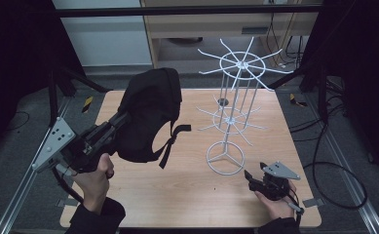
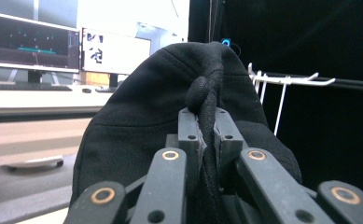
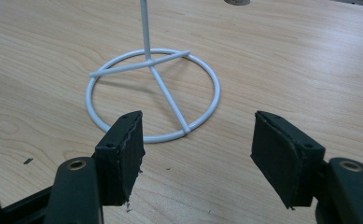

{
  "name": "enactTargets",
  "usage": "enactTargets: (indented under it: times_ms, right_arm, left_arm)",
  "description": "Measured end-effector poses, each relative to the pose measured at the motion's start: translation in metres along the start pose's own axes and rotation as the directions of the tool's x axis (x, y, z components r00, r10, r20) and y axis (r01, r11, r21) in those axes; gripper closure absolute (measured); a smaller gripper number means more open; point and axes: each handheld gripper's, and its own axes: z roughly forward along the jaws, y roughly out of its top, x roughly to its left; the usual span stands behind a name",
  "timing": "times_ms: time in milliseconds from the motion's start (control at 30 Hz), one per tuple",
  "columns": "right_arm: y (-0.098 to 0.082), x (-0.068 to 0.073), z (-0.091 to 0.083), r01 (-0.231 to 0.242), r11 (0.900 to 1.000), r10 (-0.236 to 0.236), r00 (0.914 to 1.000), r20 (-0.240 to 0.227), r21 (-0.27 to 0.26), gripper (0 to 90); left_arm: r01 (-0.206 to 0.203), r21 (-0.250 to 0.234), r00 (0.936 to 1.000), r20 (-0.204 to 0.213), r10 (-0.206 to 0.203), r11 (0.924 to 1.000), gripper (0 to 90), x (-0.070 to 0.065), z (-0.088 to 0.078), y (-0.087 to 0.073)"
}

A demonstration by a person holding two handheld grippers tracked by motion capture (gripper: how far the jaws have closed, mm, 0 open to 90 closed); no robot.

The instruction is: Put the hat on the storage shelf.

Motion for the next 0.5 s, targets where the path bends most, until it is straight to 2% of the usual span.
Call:
enactTargets:
  times_ms: [233,367,500]
  right_arm:
    - [0.0,0.0,0.0,0.0,1.0,0.0,1.0,-0.002,0.001,34.2]
    - [0.0,0.0,0.001,0.007,1.0,-0.007,1.0,0.002,-0.001,34.2]
    - [0.0,0.0,0.001,0.007,1.0,-0.007,1.0,0.001,0.0,34.2]
  left_arm:
    - [-0.006,-0.05,0.9997,0.025,0.007,0.9987,84.0,-0.01,0.01,0.016]
    - [-0.022,-0.066,0.9991,0.035,0.025,0.9976,84.0,-0.016,0.016,0.024]
    - [-0.021,-0.082,0.9983,0.052,0.026,0.9964,84.0,-0.022,0.022,0.027]
